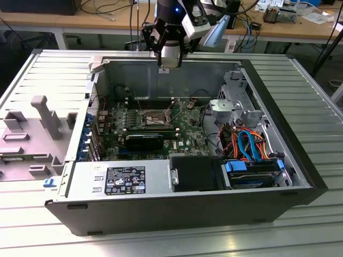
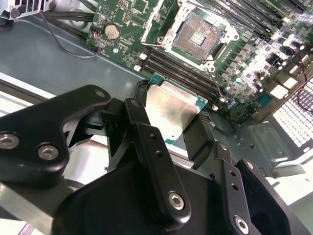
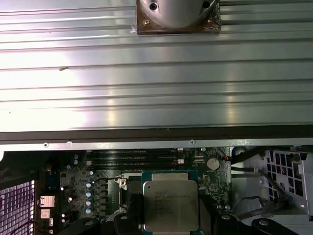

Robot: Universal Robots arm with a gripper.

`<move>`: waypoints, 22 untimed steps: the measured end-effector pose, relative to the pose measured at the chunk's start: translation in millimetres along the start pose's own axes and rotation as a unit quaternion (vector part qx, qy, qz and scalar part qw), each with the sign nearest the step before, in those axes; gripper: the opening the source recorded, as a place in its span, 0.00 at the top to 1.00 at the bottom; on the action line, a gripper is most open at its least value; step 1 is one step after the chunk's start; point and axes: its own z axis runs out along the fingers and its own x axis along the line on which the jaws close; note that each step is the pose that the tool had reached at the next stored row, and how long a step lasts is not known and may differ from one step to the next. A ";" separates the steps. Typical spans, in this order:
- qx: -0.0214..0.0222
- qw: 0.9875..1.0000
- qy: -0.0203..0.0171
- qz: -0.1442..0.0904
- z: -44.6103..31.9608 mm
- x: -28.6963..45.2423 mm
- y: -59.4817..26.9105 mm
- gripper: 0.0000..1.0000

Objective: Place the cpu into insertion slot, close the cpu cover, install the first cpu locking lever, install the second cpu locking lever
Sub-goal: 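Place the cpu into insertion slot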

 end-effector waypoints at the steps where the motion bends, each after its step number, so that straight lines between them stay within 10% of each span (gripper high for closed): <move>1: 0.000 1.000 0.000 0.000 0.1 0.0 0.0 0.45; 22: 0.010 1.000 0.000 0.000 1.5 0.0 -0.1 0.45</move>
